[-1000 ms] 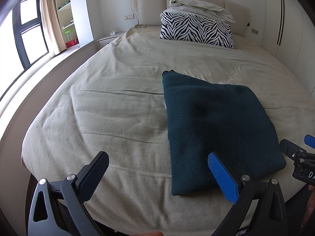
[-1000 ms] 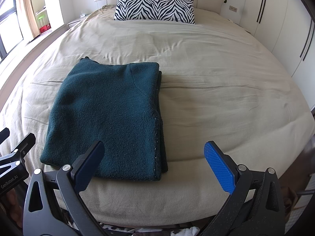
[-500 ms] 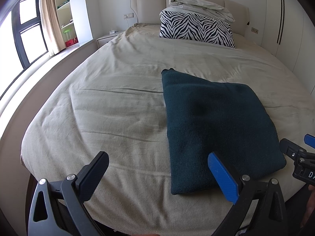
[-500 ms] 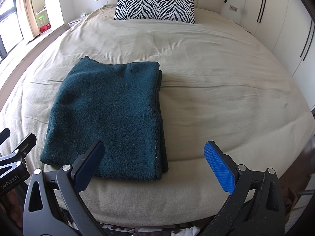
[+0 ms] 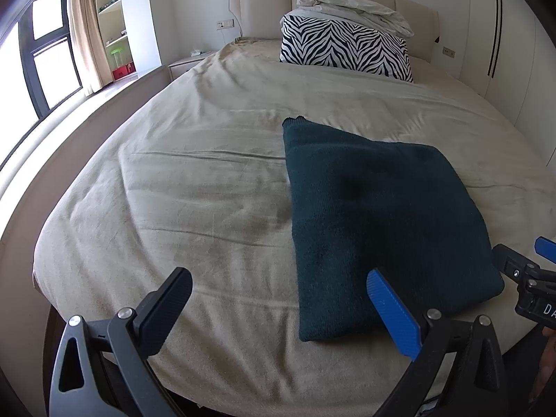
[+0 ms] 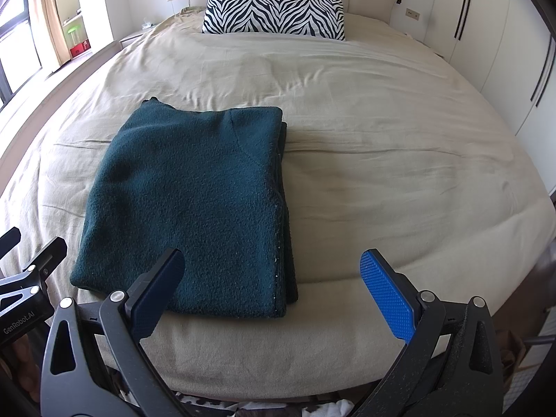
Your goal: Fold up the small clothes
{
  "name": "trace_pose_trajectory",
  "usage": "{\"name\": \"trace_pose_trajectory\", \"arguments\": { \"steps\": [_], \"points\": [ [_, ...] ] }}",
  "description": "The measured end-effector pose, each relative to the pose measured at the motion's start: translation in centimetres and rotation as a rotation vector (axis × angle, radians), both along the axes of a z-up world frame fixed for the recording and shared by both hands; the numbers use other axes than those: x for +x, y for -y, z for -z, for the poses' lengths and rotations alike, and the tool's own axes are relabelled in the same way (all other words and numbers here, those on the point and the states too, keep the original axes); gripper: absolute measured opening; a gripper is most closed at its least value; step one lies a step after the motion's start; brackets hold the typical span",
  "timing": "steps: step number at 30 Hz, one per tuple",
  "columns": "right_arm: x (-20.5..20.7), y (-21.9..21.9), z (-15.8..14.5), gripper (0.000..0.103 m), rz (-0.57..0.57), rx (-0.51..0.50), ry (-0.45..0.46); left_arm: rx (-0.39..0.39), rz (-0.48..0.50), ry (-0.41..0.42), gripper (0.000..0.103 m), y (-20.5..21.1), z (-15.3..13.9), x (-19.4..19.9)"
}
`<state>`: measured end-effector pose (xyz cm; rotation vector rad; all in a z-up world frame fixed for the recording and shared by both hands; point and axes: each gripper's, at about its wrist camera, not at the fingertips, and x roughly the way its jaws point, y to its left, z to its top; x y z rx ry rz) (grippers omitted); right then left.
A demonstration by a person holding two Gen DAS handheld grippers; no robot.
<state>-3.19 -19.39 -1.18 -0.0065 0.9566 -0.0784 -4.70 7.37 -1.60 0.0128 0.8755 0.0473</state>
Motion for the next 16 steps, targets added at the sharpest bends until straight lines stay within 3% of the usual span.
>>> {"name": "trace_pose_trajectory", "arguments": {
  "steps": [16],
  "points": [
    [-0.33, 0.14, 0.33, 0.103, -0.009, -0.001, -0.006, -0.012, 0.014, 0.004, 0.103, -0.03, 0.11, 0.1]
  ]
}}
